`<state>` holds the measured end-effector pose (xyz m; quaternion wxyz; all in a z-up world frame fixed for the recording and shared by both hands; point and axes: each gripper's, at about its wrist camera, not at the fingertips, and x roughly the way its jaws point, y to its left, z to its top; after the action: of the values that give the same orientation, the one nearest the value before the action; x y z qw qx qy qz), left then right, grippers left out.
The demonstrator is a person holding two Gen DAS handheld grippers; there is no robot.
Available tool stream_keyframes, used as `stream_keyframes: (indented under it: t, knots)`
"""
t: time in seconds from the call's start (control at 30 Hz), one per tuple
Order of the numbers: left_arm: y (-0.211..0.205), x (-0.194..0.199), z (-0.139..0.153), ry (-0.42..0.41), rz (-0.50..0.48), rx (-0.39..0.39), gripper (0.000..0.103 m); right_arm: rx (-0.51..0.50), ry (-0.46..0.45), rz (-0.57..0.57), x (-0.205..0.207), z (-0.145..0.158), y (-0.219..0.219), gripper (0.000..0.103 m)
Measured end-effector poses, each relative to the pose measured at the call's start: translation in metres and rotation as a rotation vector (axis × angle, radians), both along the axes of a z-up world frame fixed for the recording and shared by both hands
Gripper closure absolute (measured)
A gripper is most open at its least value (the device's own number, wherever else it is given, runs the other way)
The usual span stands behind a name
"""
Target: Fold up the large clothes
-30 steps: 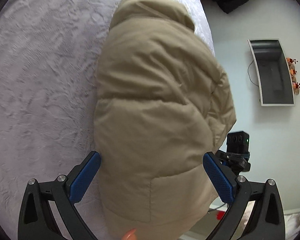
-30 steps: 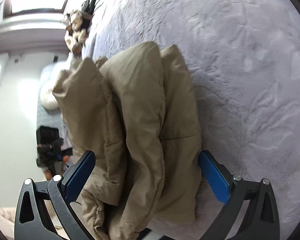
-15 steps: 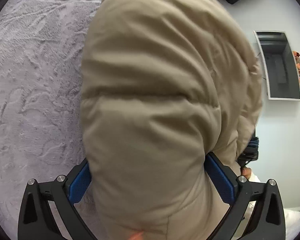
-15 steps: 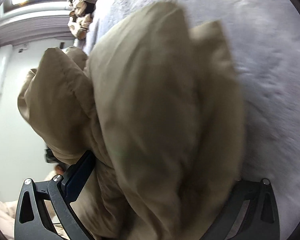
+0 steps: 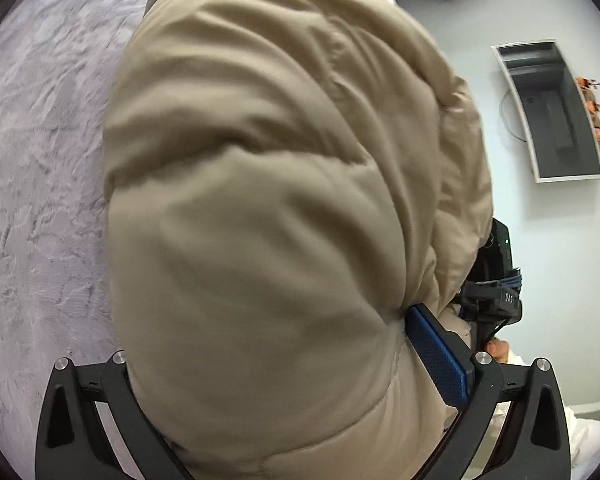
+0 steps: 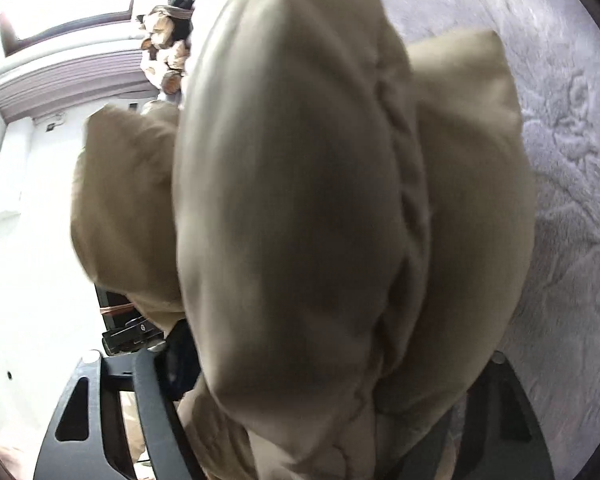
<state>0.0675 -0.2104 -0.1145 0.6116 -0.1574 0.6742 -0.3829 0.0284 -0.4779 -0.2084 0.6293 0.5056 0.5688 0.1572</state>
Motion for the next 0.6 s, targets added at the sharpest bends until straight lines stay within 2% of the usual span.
stream_keyframes:
  t: [0.3, 0.43, 0.6]
  knots:
    - [0.031, 0.018, 0.051, -0.072, 0.023, -0.076, 0.000, -0.025, -0.151, 0.038, 0.015, 0.060, 0.040, 0.029]
    - [0.062, 0.039, 0.074, -0.115, 0.031, -0.089, 0.000, -0.040, -0.205, 0.043, 0.039, 0.082, 0.072, 0.029]
    - [0.112, 0.082, 0.093, -0.172, 0.044, -0.071, 0.000, -0.030, -0.252, 0.047, 0.076, 0.093, 0.120, 0.029]
